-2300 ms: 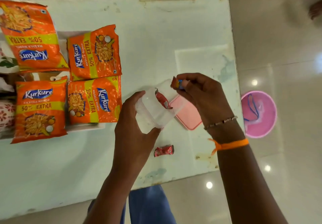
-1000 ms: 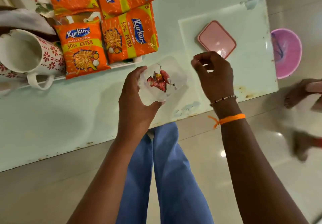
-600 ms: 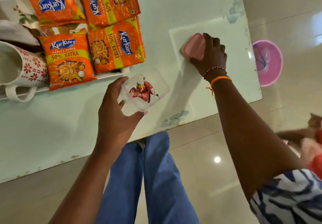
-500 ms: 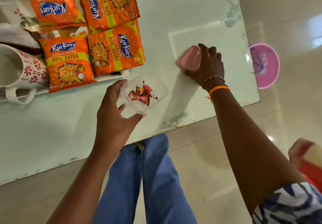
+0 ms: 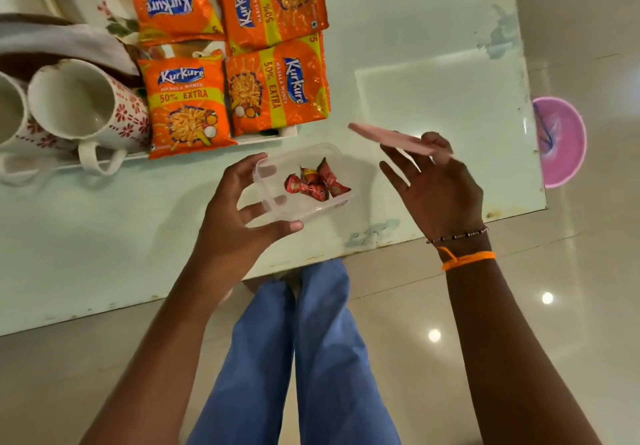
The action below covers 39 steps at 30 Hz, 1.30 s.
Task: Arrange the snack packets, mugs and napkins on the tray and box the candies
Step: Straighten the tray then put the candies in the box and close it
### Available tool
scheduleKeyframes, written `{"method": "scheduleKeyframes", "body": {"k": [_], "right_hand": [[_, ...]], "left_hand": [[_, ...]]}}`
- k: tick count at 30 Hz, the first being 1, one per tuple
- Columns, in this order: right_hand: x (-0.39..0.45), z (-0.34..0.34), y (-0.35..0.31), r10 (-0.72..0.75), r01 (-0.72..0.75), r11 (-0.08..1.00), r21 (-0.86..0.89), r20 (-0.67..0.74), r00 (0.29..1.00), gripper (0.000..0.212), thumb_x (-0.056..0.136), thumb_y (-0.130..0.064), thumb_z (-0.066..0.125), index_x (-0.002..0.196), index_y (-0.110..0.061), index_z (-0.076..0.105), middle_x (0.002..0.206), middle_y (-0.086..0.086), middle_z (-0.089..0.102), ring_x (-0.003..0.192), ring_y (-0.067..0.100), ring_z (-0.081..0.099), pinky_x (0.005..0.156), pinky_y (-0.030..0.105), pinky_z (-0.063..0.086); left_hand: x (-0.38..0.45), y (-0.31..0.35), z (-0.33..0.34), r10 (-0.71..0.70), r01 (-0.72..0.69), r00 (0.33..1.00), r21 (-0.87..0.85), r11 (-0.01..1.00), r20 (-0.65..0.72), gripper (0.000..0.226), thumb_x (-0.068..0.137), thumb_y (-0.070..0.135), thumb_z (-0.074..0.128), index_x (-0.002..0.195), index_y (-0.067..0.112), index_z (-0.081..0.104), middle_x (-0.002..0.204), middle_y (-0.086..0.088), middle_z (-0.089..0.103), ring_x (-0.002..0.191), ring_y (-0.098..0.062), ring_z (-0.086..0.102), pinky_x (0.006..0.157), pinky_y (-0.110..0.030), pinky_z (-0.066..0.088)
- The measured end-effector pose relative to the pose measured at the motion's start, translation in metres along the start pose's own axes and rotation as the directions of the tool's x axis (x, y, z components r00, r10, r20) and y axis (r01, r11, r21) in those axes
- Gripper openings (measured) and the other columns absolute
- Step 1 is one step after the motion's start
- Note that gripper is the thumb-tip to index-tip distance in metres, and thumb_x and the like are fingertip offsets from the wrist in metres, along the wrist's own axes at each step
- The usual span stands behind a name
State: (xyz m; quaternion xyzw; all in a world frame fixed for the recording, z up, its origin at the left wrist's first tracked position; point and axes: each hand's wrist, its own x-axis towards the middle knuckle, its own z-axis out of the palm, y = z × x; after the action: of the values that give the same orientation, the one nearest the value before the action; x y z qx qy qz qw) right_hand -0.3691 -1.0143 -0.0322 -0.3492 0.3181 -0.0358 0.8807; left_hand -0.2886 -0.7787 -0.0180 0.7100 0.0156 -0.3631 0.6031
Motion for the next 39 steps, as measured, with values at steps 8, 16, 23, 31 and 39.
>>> {"method": "scheduleKeyframes", "body": {"k": [8,16,23,31,39], "right_hand": [[0.013,0.034,0.016,0.134,0.014,0.939,-0.344,0.403,0.905,0.064,0.058,-0.028,0.083,0.108,-0.019,0.043,0.126,0.005,0.046,0.12,0.025,0.046,0.094,0.036,0.05],[0.023,0.048,0.014,0.215,0.02,0.883,-0.47,0.44,0.872,0.072,0.061,-0.029,0.081,0.121,-0.022,0.041,0.129,-0.005,0.047,0.121,0.013,0.048,0.092,0.027,0.051],[0.033,0.048,-0.001,0.268,0.004,0.83,-0.557,0.406,0.873,0.056,0.068,0.004,0.066,0.113,-0.023,0.049,0.129,-0.007,0.047,0.121,0.012,0.05,0.085,0.024,0.053],[0.048,0.051,-0.02,0.234,0.099,0.81,-0.577,0.474,0.849,0.042,0.069,0.012,0.057,0.099,-0.016,0.063,0.136,0.001,0.039,0.134,0.017,0.038,0.1,0.029,0.046],[0.06,0.038,-0.032,0.279,0.154,0.717,-0.68,0.481,0.831,0.044,0.067,0.008,0.065,0.096,-0.025,0.068,0.145,-0.01,0.031,0.14,0.01,0.027,0.113,0.045,0.034]], "left_hand": [[-0.003,0.01,-0.017,-0.007,0.033,0.991,-0.192,0.981,0.135,0.086,0.048,0.016,0.08,0.125,0.033,0.047,0.129,0.011,0.056,0.1,-0.018,0.068,0.079,-0.031,0.057],[0.002,0.018,-0.019,0.004,0.015,0.993,-0.166,0.986,0.115,0.089,0.054,0.018,0.08,0.134,0.028,0.042,0.135,0.008,0.053,0.11,-0.013,0.063,0.09,-0.04,0.055],[0.012,0.031,-0.005,-0.006,0.021,0.998,-0.268,0.963,0.059,0.074,0.073,0.004,0.069,0.138,0.022,0.039,0.14,0.002,0.05,0.125,-0.014,0.051,0.099,-0.042,0.048],[0.03,0.039,0.011,-0.056,0.083,0.996,-0.477,0.875,0.071,0.068,0.07,0.011,0.067,0.131,0.026,0.043,0.137,0.0,0.051,0.128,-0.021,0.047,0.097,-0.034,0.05],[0.044,0.04,0.029,-0.102,0.112,0.994,-0.547,0.829,0.048,0.053,0.082,0.008,0.058,0.131,0.022,0.043,0.121,-0.003,0.06,0.114,-0.016,0.058,0.093,-0.026,0.052]]}}
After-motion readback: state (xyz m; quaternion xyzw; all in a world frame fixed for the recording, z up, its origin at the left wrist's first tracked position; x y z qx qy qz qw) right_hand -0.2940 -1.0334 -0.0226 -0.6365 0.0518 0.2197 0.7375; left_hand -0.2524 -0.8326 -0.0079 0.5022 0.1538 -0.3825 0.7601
